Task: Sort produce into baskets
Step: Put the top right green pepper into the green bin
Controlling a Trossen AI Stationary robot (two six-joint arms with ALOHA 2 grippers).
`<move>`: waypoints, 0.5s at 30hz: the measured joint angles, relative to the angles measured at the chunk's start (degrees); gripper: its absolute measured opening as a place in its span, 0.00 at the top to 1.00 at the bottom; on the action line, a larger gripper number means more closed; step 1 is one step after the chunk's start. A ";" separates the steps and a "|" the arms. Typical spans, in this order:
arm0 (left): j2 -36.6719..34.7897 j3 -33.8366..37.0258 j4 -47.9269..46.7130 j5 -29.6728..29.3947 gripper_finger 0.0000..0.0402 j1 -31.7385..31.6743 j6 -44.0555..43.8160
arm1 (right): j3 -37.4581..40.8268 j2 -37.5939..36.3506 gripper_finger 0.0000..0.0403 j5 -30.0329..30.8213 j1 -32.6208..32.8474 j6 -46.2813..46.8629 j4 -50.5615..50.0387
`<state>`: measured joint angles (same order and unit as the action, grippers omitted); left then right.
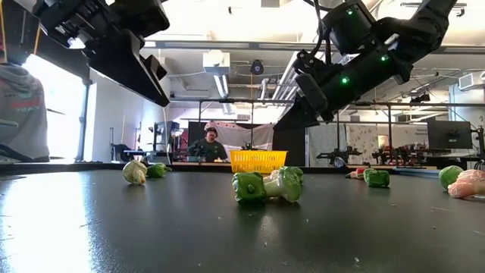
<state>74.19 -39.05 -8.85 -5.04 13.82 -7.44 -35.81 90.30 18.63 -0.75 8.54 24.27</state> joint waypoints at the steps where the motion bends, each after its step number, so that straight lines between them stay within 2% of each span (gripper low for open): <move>1: 0.00 0.00 0.01 0.00 0.77 0.00 0.00 | 0.00 0.02 1.00 0.00 0.00 0.00 0.00; 9: 0.00 -0.07 -0.76 0.14 0.78 -2.36 -0.94 | 0.00 0.00 1.00 0.02 0.00 0.00 0.00; 15: 0.02 -0.07 -4.76 3.06 0.78 -5.64 -1.72 | 0.00 0.00 1.00 0.02 0.00 0.00 0.28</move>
<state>74.22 -39.11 -13.62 -1.98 8.19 -9.16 -35.81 90.30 18.65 -0.75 8.54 24.56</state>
